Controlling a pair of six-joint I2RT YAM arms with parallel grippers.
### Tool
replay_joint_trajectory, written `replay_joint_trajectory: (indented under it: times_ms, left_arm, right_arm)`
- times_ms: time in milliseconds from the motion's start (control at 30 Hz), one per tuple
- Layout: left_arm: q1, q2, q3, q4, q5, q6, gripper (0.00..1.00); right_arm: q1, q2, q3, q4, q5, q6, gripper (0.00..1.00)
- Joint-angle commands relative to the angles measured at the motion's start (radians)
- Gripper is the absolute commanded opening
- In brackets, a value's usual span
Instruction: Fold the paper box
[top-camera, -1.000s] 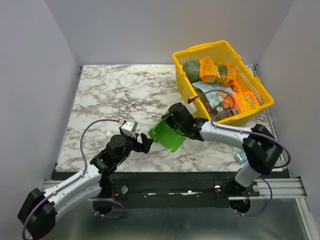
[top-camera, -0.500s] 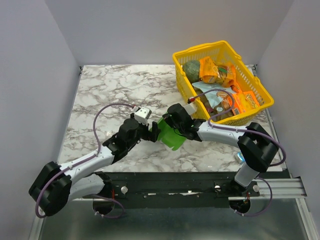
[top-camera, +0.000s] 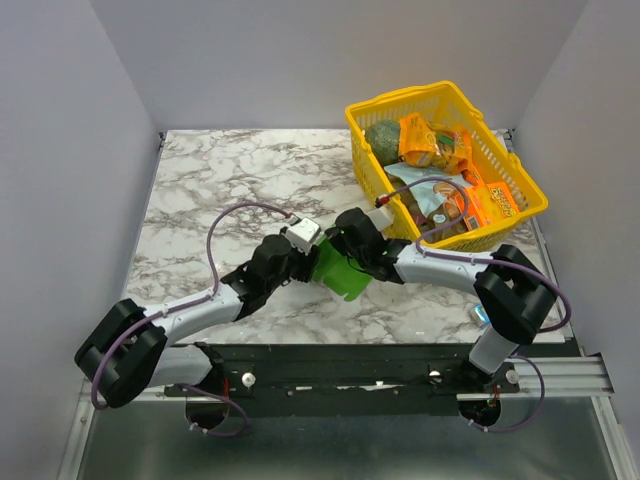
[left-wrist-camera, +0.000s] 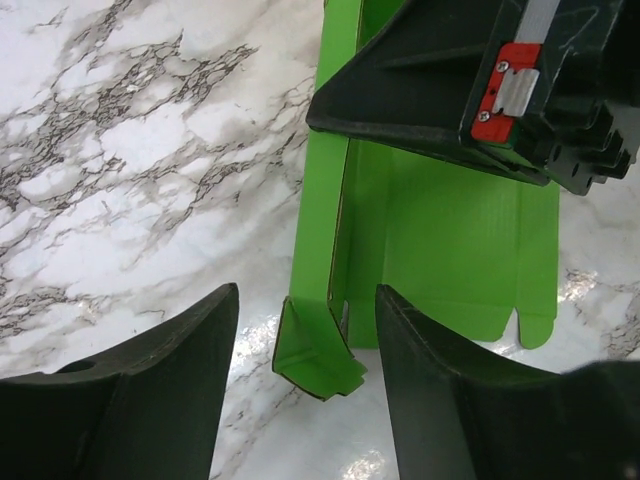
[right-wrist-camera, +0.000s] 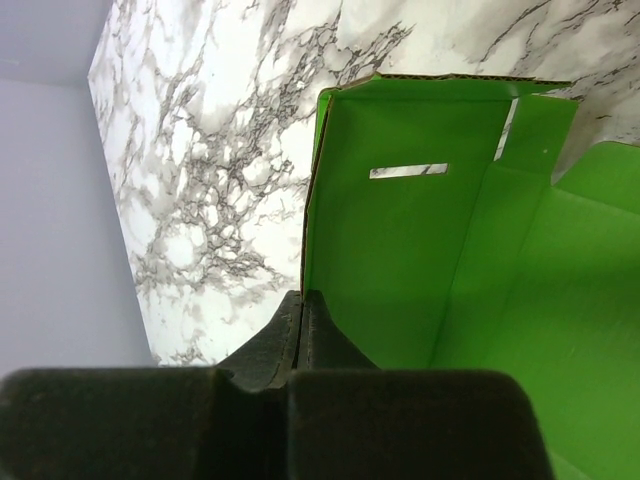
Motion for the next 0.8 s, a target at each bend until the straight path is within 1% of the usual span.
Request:
replay_joint_trajectory:
  times_ms: [0,33,100,133,167,200,233,267,300,333,400,433,467,533,600,767]
  left_arm:
    - [-0.052,0.067,0.058,0.017,-0.085,0.094,0.59]
    - [-0.077,0.096,0.074,0.012,-0.117,0.119,0.57]
    - [-0.099,0.121,0.087,0.005,-0.151,0.144,0.48]
    - [-0.114,0.138,0.091,0.009,-0.17,0.155,0.42]
    - [-0.137,0.144,0.093,0.027,-0.22,0.164,0.3]
    - [-0.142,0.148,0.093,0.034,-0.234,0.175,0.24]
    - [-0.144,0.158,0.097,0.035,-0.239,0.178,0.19]
    - [-0.145,0.161,0.099,0.038,-0.24,0.181,0.1]
    - [-0.145,0.164,0.099,0.04,-0.237,0.184,0.06]
    - [-0.145,0.162,0.094,0.043,-0.231,0.187,0.02]
    - [-0.147,0.153,0.093,0.04,-0.224,0.187,0.0]
    - [-0.147,0.136,0.09,0.035,-0.219,0.187,0.0]
    - [-0.145,0.124,0.085,0.022,-0.217,0.187,0.0]
    - [-0.145,0.084,0.079,0.008,-0.213,0.184,0.0]
    - [-0.145,0.058,0.075,-0.034,-0.228,0.196,0.0]
    - [-0.145,-0.043,0.041,-0.139,-0.25,0.258,0.0]
  right_arm:
    - [-0.031,0.069,-0.061,-0.135,-0.076,0.112,0.0]
    - [-0.031,0.069,-0.061,-0.135,-0.074,0.112,0.01]
    - [-0.032,0.065,-0.061,-0.135,-0.079,0.11,0.01]
    - [-0.034,0.063,-0.061,-0.134,-0.083,0.11,0.01]
    - [-0.035,0.062,-0.063,-0.135,-0.094,0.105,0.02]
    - [-0.038,0.054,-0.064,-0.135,-0.1,0.102,0.03]
    - [-0.041,0.049,-0.066,-0.134,-0.108,0.099,0.07]
    - [-0.043,0.045,-0.068,-0.134,-0.117,0.09,0.08]
    - [-0.043,0.037,-0.066,-0.132,-0.132,0.079,0.1]
    - [-0.044,0.02,-0.064,-0.134,-0.14,0.069,0.22]
    - [-0.046,-0.004,-0.061,-0.132,-0.155,0.03,0.4]
    - [-0.044,-0.03,-0.063,-0.132,-0.162,0.02,0.57]
    - [-0.044,-0.046,-0.066,-0.132,-0.168,-0.003,0.63]
    - [-0.044,-0.073,-0.074,-0.132,-0.197,-0.028,0.7]
    - [-0.047,-0.116,-0.094,-0.13,-0.236,-0.033,0.75]
    - [-0.054,-0.207,-0.12,-0.127,-0.33,-0.126,0.77]
